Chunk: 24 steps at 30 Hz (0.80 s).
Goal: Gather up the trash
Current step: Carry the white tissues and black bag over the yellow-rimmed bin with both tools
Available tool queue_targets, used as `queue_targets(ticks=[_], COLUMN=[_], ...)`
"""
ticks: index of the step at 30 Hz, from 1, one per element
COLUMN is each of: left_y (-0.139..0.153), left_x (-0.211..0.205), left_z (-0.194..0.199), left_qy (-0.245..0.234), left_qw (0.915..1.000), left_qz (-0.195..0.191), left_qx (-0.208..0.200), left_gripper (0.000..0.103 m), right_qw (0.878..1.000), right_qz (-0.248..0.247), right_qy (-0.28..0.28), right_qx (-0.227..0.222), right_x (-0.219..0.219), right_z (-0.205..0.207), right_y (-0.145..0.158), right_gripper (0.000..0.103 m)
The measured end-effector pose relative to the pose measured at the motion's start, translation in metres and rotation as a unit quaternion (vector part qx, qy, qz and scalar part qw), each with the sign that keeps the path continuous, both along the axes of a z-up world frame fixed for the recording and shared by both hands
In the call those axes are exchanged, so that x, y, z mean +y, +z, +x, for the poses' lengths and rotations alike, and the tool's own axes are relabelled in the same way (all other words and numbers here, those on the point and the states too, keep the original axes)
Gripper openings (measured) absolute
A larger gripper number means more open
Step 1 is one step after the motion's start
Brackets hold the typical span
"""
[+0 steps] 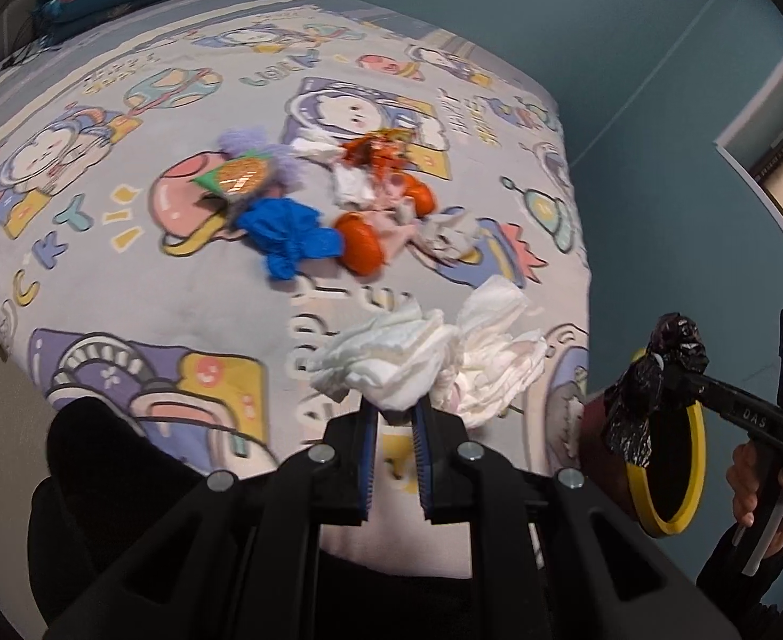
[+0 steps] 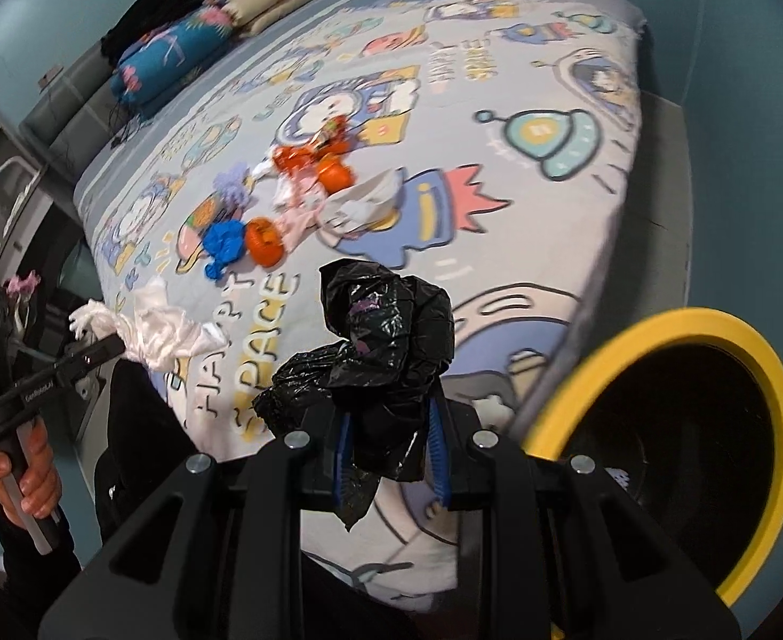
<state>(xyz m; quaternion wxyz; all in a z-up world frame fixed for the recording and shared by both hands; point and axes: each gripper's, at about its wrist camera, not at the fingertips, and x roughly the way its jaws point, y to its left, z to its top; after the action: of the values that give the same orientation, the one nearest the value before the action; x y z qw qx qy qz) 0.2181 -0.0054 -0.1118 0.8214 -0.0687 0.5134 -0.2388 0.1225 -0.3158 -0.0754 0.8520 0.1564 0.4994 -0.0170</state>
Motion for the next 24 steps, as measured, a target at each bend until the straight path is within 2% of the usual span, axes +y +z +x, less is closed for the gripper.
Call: queue_targets(ticks=[15, 20, 24], left_y=[0.021, 0.03, 0.033], left_x=[-0.098, -0.125, -0.148], left_z=[-0.027, -0.04, -0.051], left_qy=[-0.104, -0.137, -0.165], left_qw=[0.9945, 0.9904, 0.9861], left_qz=[0.0, 0.0, 0.002], left_qx=[-0.008, -0.015, -0.014], left_gripper=[0.012, 0.012, 0.012], right_qw=[0.991, 0.986, 0.983], right_qz=[-0.024, -0.042, -0.037], right_qy=[-0.124, -0.154, -0.173], right_qx=[-0.032, -0.039, -0.044], right_x=[-0.092, -0.11, -0.125], right_z=[-0.057, -0.069, -0.078], right_y=[0.024, 0.026, 0.025], right_gripper=[0.023, 0.023, 0.023])
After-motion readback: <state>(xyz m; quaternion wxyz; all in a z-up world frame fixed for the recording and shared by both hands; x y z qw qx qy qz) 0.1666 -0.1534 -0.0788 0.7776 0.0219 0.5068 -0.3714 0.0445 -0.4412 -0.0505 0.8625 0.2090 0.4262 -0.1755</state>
